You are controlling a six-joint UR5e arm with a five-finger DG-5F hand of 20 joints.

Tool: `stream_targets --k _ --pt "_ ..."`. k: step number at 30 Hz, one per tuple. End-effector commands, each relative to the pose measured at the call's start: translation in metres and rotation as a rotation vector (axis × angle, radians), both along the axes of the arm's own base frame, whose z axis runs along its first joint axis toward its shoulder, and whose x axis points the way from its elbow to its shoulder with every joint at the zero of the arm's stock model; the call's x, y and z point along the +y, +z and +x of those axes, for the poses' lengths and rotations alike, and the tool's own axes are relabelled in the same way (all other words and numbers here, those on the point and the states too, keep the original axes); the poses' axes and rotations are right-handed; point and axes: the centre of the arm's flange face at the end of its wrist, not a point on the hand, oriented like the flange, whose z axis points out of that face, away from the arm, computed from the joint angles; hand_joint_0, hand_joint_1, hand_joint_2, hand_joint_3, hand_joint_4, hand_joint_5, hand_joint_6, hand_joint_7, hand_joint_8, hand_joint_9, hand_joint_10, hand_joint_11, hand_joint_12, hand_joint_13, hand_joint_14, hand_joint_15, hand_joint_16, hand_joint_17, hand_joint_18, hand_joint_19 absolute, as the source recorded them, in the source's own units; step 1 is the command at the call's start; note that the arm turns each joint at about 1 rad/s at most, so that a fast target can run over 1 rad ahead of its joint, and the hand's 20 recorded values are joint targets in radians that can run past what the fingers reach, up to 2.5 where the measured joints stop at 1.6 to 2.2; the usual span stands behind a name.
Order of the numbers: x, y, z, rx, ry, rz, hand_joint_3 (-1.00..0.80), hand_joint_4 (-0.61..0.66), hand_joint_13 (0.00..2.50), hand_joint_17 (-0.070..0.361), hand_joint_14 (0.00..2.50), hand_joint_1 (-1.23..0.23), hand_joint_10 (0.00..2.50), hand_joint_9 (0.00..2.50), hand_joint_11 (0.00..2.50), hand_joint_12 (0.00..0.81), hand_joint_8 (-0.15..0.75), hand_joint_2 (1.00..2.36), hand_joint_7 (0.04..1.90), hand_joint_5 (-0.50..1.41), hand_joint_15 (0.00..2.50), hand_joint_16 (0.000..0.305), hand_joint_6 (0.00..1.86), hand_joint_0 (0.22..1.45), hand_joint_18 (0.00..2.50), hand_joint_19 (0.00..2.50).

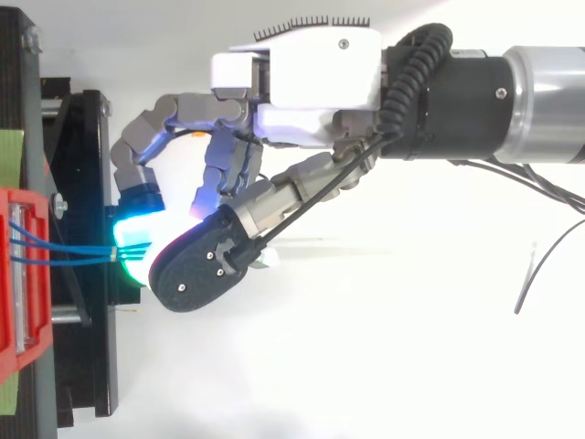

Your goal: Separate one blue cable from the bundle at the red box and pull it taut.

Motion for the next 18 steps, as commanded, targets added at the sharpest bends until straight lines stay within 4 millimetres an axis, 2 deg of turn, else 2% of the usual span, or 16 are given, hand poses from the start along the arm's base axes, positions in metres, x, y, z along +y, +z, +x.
stream_targets --k 1,3,18 --pt "-0.0002 0.0 -0.0001 0.0 -0.002 0.0 -0.34 0.04 1.2 0.092 0.02 -0.74 0.02 1.28 1.48 0.337 0.289 1.01 1.14 -0.16 1.25 0.041 0.83 0.62 0.89 0.83" --pt "-0.0001 -0.0002 -0.0004 0.003 0.0 0.0 -0.32 0.05 1.18 0.094 0.02 -0.8 0.02 1.26 1.48 0.337 0.289 1.01 1.14 -0.16 1.25 0.042 0.83 0.63 0.87 0.83" --pt "-0.0012 -0.001 -0.0009 0.005 0.0 0.0 -0.5 0.03 1.2 0.097 0.03 -0.9 0.02 1.22 1.49 0.354 0.295 1.0 1.11 -0.19 1.24 0.043 0.87 0.75 0.92 0.82"
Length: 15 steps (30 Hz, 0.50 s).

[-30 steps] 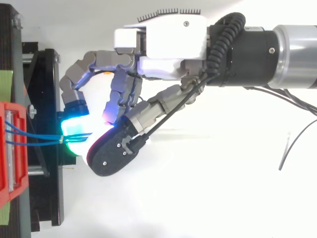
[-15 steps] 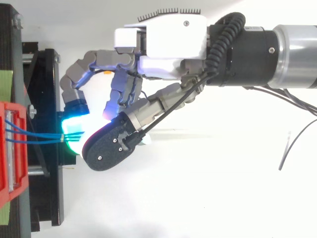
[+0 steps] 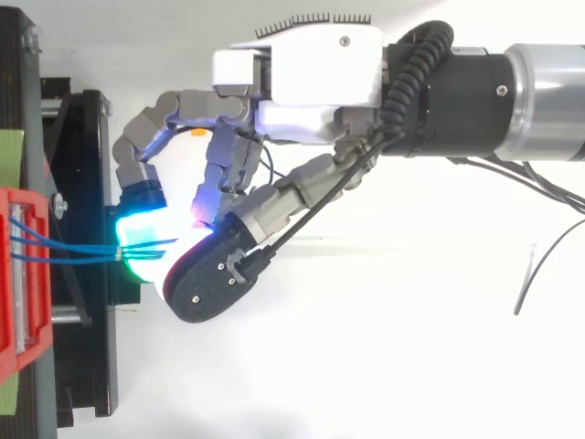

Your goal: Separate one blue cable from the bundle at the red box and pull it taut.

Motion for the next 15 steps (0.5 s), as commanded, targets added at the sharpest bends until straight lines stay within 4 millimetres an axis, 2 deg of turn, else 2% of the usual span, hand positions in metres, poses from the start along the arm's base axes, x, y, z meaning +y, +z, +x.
stream_targets --k 1,5,9,15 --pt "0.0004 -0.0004 -0.0003 0.003 0.001 0.0 -0.5 0.03 1.2 0.097 0.03 -0.9 0.02 1.22 1.48 0.352 0.296 1.0 1.09 -0.19 1.23 0.043 0.87 0.75 0.94 0.81" --pt "-0.0008 0.0001 0.0 -0.001 -0.001 0.0 -0.5 0.07 1.2 0.097 0.03 -0.9 0.02 1.22 1.48 0.357 0.3 1.0 1.08 -0.19 1.24 0.043 0.88 0.73 0.93 0.81" --pt "-0.0009 0.0001 0.0 -0.001 -0.002 0.0 -0.5 0.07 1.21 0.096 0.03 -0.88 0.02 1.23 1.5 0.357 0.303 1.0 1.05 -0.18 1.24 0.043 0.88 0.62 0.94 0.82" --pt "-0.001 -0.0011 -0.0008 0.005 -0.002 0.0 -0.5 0.07 1.22 0.103 0.02 -0.78 0.01 1.25 1.46 0.371 0.318 1.0 1.06 -0.18 1.22 0.046 0.86 0.54 0.95 0.8"
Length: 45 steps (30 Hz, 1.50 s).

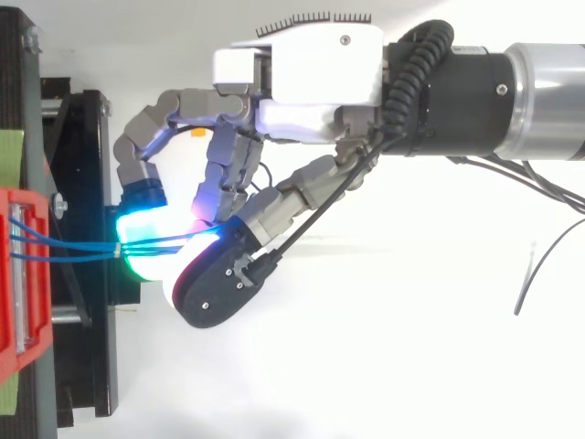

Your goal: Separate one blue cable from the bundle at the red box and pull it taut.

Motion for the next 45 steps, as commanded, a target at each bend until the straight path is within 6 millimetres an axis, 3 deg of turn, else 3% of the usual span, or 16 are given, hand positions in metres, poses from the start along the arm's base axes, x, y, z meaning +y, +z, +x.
stream_targets --k 1,13,18,27,45 --pt "0.0 -0.0004 -0.0003 0.003 0.001 0.0 -0.5 0.07 1.22 0.103 0.02 -0.77 0.01 1.26 1.46 0.368 0.321 1.0 1.06 -0.18 1.23 0.046 0.86 0.53 0.96 0.8" --pt "0.0002 -0.0003 -0.0002 0.001 0.003 0.0 -0.5 0.08 1.2 0.099 0.02 -0.66 0.02 1.3 1.47 0.354 0.316 1.0 1.04 -0.15 1.22 0.044 0.81 0.54 0.91 0.82" --pt "-0.0004 -0.0006 -0.0005 0.004 -0.003 0.0 -0.5 0.04 1.19 0.089 0.02 -0.6 0.02 1.31 1.48 0.333 0.295 1.0 1.1 -0.14 1.23 0.04 0.8 0.64 0.89 0.82" --pt "-0.001 -0.0007 -0.0008 0.006 0.001 0.0 -0.38 0.07 1.17 0.09 0.02 -0.74 0.02 1.29 1.47 0.336 0.298 1.01 1.1 -0.16 1.24 0.04 0.83 0.65 0.87 0.83" --pt "-0.0024 -0.0013 -0.0011 0.006 -0.002 0.0 -0.5 0.03 1.18 0.094 0.03 -0.93 0.02 1.23 1.47 0.347 0.301 1.0 1.12 -0.18 1.22 0.042 0.87 0.78 0.92 0.8"
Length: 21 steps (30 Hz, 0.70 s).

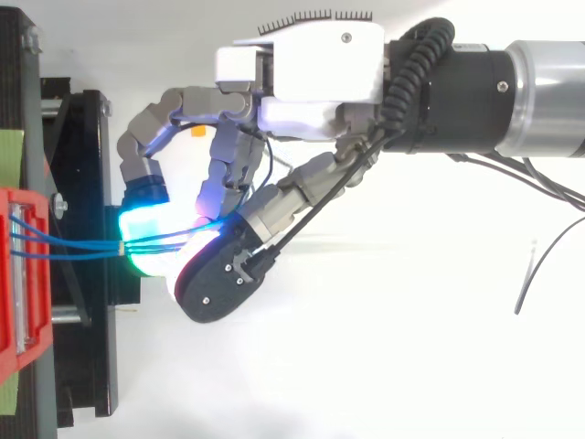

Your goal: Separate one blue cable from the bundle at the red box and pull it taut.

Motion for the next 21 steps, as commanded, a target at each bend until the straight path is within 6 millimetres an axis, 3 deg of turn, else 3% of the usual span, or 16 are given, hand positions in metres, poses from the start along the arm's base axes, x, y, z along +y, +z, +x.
stream_targets --k 1,3,7,11,15,17,21 --pt "-0.0001 0.0001 0.0001 -0.001 -0.001 0.0 -0.5 0.04 1.19 0.095 0.03 -0.93 0.02 1.22 1.48 0.351 0.299 1.0 1.11 -0.19 1.23 0.042 0.88 0.79 0.93 0.79" --pt "0.0009 0.0002 0.0004 -0.003 -0.001 0.0 -0.5 0.06 1.2 0.095 0.03 -0.91 0.02 1.22 1.49 0.357 0.305 1.0 1.1 -0.19 1.23 0.042 0.88 0.78 0.94 0.79" --pt "0.002 0.0002 0.0006 -0.003 -0.001 0.001 -0.5 0.09 1.19 0.1 0.02 -0.91 0.01 1.19 1.5 0.357 0.3 1.0 1.04 -0.2 1.24 0.044 0.87 0.59 0.92 0.81" --pt "0.0021 0.0002 0.0006 -0.003 0.0 0.001 -0.5 0.11 1.19 0.108 0.02 -0.88 0.01 1.2 1.49 0.372 0.317 1.0 1.0 -0.19 1.25 0.048 0.86 0.51 0.92 0.79" --pt "0.0023 0.0002 0.0006 -0.003 0.002 0.0 -0.5 0.1 1.19 0.107 0.02 -0.76 0.01 1.21 1.46 0.371 0.322 1.0 1.0 -0.18 1.23 0.048 0.84 0.5 0.91 0.78" --pt "0.0021 0.0001 0.0004 -0.001 0.0 0.001 -0.5 0.08 1.17 0.093 0.02 -0.59 0.01 1.22 1.46 0.343 0.304 1.0 1.05 -0.17 1.23 0.041 0.82 0.56 0.87 0.81" --pt "0.0023 0.0001 0.0004 -0.001 0.002 0.001 -0.47 0.06 1.16 0.086 0.02 -0.59 0.01 1.23 1.47 0.325 0.289 1.0 1.1 -0.16 1.24 0.038 0.83 0.63 0.85 0.82"
